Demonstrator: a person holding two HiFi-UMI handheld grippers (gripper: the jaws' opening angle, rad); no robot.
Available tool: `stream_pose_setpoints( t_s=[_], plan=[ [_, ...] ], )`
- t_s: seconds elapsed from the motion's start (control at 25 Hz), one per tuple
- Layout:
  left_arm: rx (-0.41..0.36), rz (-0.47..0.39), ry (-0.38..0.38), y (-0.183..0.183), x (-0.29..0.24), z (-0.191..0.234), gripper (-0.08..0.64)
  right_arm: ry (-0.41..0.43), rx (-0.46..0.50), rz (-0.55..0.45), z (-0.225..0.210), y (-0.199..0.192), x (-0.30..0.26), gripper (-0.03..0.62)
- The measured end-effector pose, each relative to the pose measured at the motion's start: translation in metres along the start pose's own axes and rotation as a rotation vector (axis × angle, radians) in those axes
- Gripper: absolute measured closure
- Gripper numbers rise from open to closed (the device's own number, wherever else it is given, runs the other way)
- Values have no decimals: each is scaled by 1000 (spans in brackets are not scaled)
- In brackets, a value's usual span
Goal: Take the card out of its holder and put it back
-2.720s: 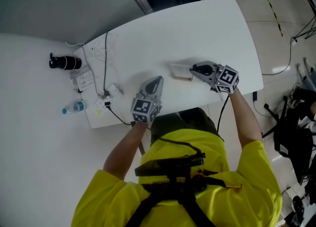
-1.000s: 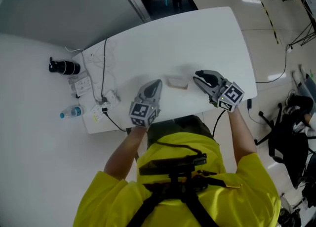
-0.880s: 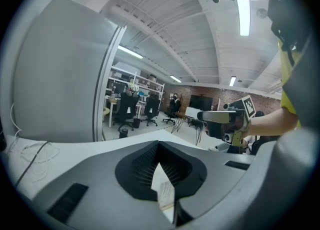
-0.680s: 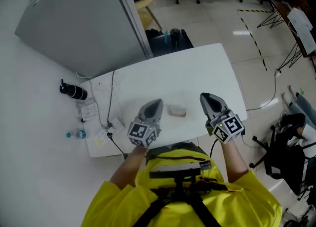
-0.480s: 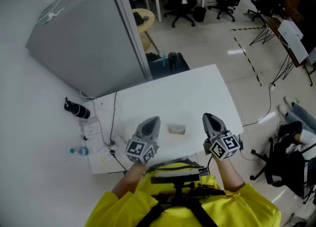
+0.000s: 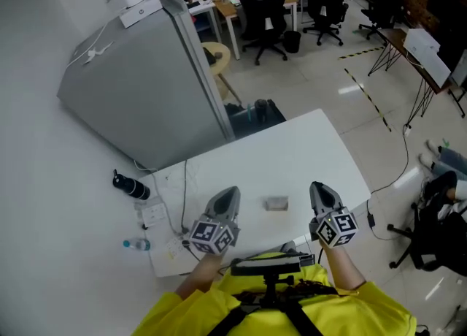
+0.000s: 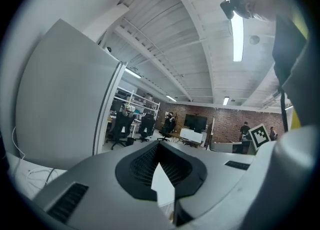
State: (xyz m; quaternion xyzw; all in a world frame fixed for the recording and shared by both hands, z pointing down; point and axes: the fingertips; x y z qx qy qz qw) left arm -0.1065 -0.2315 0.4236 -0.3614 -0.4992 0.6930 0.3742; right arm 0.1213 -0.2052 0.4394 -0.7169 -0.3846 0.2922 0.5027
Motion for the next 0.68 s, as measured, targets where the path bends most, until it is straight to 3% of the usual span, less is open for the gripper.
stream_pose_setpoints(
  t_s=[0.36,0.44,0.48,0.68],
  plan=[
    [11,20,-62,-3,9,-12,558,-10,-17,20,29,-8,8,589],
    [-3,21,-79,-5,15,-14,433,-27,-23,25,31,-11,16,589],
    [-6,25,-85,-7,16,-14,413,-35,-24,26,32,-13,18,589],
    [-19,25,-97,-10,22,-8,410,-62,-14,33,41,-20,21,589]
  ],
)
Point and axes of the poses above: the fingertips, and each gripper's own axes: x backward along the fingers, z to its left, y out of its top, and after that the axes turned 13 degrees about y, right-handed
